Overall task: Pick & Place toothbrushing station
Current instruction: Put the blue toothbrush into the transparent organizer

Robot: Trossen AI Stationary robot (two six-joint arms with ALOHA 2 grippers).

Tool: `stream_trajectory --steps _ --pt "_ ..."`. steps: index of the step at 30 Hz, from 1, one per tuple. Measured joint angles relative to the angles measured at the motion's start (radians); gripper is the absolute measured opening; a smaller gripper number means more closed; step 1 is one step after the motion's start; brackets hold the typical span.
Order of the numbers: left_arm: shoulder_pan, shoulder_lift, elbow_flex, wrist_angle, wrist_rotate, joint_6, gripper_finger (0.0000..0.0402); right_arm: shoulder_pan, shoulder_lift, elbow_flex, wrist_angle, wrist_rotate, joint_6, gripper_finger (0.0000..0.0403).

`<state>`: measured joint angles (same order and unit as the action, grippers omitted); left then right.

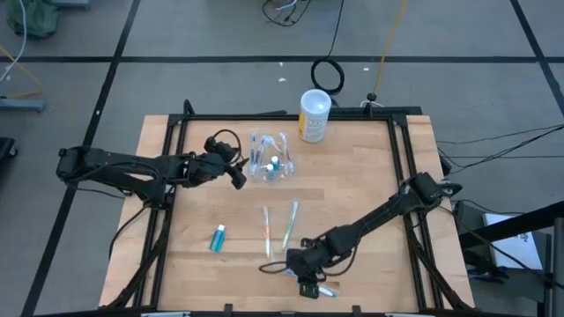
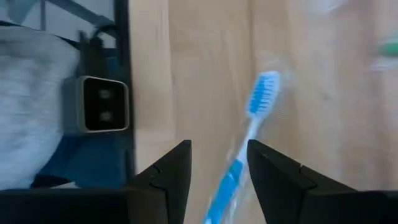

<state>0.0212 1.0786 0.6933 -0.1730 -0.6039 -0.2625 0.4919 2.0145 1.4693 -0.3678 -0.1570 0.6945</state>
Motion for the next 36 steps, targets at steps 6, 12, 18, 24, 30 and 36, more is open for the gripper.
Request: stream_trajectory --steps 6,12,18,24,30,36 --pt "0.000 0.003 0.000 -0.016 0.060 -0.036 0.0216 0.034 0.072 0.002 0.052 0.115 -0.093 0.0183" --pt "-0.005 0.003 0.000 -0.034 0.065 -0.070 0.0216 0.041 0.116 0.001 0.094 0.107 -0.127 0.0201" --pt "-0.007 0.002 0.000 -0.041 0.089 -0.083 0.0216 0.040 0.119 0.000 0.095 0.110 -0.220 0.0169" --pt "-0.008 0.002 0.000 -0.041 0.089 -0.082 0.0216 0.033 0.117 -0.002 0.099 0.088 -0.309 0.0082" --pt "-0.008 0.002 0.000 -0.042 0.089 -0.072 0.0216 0.025 0.051 -0.008 0.054 0.155 -0.389 0.0008" --pt "-0.008 0.002 0.000 -0.042 0.089 -0.031 0.0216 0.003 -0.126 -0.006 -0.078 0.384 -0.470 0.0002"
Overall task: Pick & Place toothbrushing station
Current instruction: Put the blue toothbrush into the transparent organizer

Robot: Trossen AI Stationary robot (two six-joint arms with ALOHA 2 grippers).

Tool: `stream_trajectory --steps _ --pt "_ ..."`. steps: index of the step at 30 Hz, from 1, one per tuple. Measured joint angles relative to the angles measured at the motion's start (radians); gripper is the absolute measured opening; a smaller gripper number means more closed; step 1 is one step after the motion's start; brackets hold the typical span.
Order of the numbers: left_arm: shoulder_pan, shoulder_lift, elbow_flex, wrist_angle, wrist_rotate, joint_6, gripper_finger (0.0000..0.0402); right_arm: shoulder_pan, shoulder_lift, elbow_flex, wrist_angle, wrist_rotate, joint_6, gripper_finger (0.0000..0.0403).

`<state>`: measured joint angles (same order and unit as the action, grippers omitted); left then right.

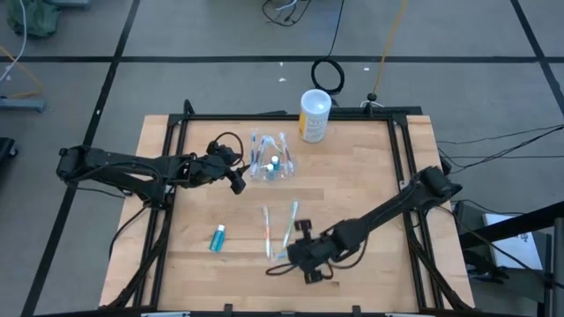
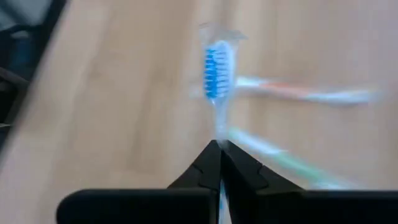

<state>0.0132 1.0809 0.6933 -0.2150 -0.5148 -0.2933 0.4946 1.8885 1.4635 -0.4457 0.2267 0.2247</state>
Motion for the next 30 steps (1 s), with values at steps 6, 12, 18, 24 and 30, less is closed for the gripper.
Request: stream_trajectory --steps 6,12,18,24,30 --pt "0.000 0.000 0.000 0.001 0.000 0.003 0.0216 -0.025 -0.184 0.001 0.061 0.458 -0.266 0.0001" --pt "0.000 0.000 0.000 0.001 -0.001 0.025 0.0216 -0.127 -0.291 -0.116 0.563 0.433 -0.727 0.0001" --pt "0.000 0.000 0.000 0.002 -0.006 0.026 0.0216 -0.341 -0.328 -0.443 1.189 0.186 -0.796 0.0000" --pt "0.000 0.000 0.000 0.003 -0.008 0.036 0.0216 -0.584 -0.295 -0.724 1.672 -0.037 -0.607 0.0000" --pt "0.002 0.000 0.000 0.032 -0.010 0.064 0.0216 -0.746 -0.188 -0.765 1.848 -0.198 -0.390 0.0000"
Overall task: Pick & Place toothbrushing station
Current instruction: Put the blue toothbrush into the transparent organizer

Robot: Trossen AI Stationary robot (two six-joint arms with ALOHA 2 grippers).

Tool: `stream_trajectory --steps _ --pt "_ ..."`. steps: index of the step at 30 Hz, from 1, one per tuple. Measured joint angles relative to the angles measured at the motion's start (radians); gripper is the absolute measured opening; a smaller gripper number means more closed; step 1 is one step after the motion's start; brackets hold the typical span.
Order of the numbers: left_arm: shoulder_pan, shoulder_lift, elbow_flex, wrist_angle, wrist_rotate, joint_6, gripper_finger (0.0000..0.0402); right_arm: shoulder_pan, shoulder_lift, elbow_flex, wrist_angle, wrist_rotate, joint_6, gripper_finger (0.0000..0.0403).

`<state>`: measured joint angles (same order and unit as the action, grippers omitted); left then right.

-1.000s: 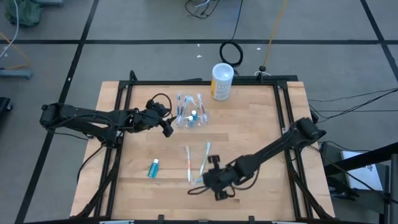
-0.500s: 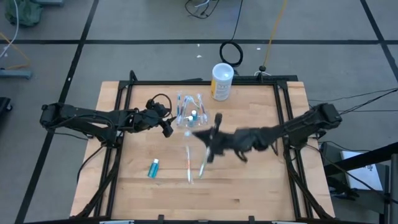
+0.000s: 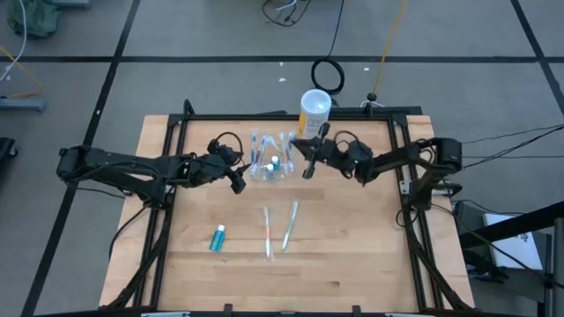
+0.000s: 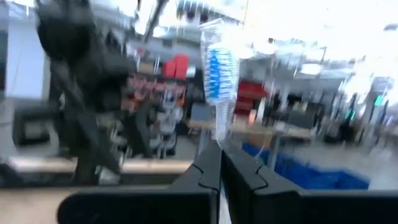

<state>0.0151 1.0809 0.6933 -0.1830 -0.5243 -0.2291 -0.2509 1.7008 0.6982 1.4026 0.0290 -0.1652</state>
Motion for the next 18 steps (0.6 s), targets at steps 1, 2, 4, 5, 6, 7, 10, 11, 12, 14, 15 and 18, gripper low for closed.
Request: stream_trajectory --steps 1,2,4,5,6,7,10,11,12,14,15,18 --pt "0.000 0.000 0.000 0.004 0.000 0.000 0.0216 -0.011 0.019 0.002 -0.011 -0.007 0.013 0.0000" --pt "0.000 0.000 0.000 0.006 0.000 0.000 0.0216 -0.018 0.041 0.006 -0.016 -0.005 0.016 0.0000" --pt "0.000 0.000 0.000 0.006 0.001 0.000 0.0216 -0.020 0.069 0.008 -0.021 -0.001 0.017 0.0000" --pt "0.000 0.000 0.000 0.005 0.001 -0.001 0.0216 -0.019 0.078 0.008 -0.020 0.000 0.024 0.0000" --pt "0.000 0.000 0.000 0.003 0.001 -0.001 0.0216 -0.019 0.087 0.008 -0.014 0.006 0.031 0.0000" --pt "0.000 0.000 0.000 -0.001 0.000 -0.001 0.0216 -0.017 0.097 0.008 -0.013 0.032 0.042 0.0000" --pt "0.000 0.000 0.000 -0.003 0.000 0.004 0.0216 -0.013 0.119 0.008 -0.045 0.120 0.049 0.0000" --pt "0.000 0.000 0.000 -0.002 0.000 0.010 0.0216 -0.014 0.122 0.008 -0.058 0.134 0.054 0.0000" --pt "0.000 0.000 0.000 -0.002 0.000 0.011 0.0216 -0.014 0.127 0.008 -0.069 0.145 0.066 0.0000" --pt "0.000 0.000 0.000 -0.003 0.000 0.013 0.0216 -0.013 0.130 0.009 -0.114 0.154 0.105 0.0000" --pt "0.000 0.000 0.000 -0.003 0.000 0.012 0.0216 -0.013 0.131 0.008 -0.146 0.154 0.122 0.0000" --pt "0.000 0.000 0.000 -0.001 0.000 0.011 0.0216 -0.013 0.131 0.009 -0.219 0.155 0.151 0.0000"
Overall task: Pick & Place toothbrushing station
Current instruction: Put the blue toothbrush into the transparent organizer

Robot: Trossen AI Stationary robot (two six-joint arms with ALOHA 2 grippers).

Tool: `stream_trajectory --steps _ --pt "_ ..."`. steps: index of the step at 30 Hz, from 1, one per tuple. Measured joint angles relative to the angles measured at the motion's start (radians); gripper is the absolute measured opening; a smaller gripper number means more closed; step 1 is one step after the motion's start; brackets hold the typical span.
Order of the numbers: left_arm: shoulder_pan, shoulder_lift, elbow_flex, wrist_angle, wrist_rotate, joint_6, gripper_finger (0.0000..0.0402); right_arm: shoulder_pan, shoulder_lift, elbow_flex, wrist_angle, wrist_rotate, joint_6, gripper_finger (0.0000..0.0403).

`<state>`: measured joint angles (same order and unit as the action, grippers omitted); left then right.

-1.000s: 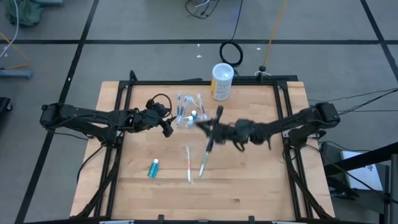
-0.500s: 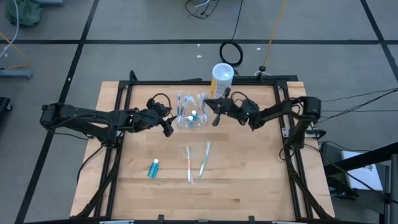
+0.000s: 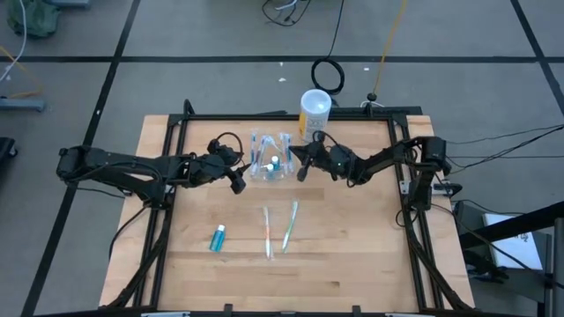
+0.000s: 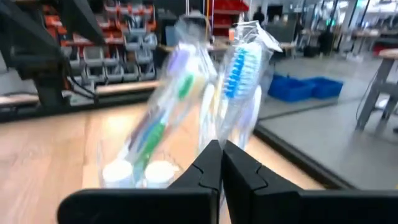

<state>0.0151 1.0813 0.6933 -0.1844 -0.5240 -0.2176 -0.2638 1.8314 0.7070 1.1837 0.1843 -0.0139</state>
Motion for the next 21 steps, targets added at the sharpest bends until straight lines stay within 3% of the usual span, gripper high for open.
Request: stream_trajectory --steps 10,17,21 --pt "0.000 0.000 0.000 0.000 0.000 -0.007 0.0216 0.016 0.000 0.000 -0.075 -0.001 0.026 0.0000" --pt "-0.001 0.000 0.000 -0.002 0.004 -0.064 0.0216 0.059 -0.001 0.001 -0.098 -0.001 -0.051 0.0000" --pt "-0.005 0.000 0.000 -0.006 0.076 -0.096 0.0216 0.077 -0.002 0.001 -0.108 0.047 -0.059 0.0000"
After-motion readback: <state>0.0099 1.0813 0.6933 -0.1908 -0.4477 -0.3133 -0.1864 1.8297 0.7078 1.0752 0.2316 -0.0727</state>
